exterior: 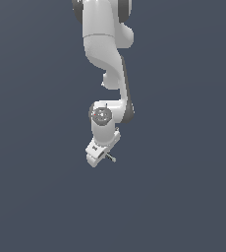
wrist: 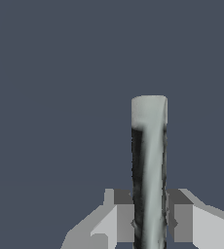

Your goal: Pick up the object and move it to a goal position.

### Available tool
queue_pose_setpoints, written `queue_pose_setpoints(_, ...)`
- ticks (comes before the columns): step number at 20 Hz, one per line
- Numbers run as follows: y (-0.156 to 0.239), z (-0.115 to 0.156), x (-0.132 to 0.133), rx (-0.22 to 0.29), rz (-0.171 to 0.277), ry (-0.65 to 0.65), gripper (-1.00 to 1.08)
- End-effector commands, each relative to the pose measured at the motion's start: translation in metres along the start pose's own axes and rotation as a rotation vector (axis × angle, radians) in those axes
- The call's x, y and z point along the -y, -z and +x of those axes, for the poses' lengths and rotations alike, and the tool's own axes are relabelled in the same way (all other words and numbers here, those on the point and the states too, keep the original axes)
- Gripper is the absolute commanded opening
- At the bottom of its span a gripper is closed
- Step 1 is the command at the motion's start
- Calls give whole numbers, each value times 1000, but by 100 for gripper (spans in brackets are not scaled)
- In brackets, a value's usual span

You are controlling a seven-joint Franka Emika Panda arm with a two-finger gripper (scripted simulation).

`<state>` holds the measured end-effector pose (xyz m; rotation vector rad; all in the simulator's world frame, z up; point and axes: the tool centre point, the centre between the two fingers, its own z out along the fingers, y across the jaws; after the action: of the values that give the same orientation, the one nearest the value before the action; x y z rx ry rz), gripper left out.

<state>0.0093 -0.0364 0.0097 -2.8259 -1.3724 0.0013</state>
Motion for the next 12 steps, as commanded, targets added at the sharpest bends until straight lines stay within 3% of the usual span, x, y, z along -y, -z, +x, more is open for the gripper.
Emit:
queue_pose_setpoints(1,0,0,0,0,0,0,-100)
queue_pose_setpoints(12,6,6,7,0,0,0,-100)
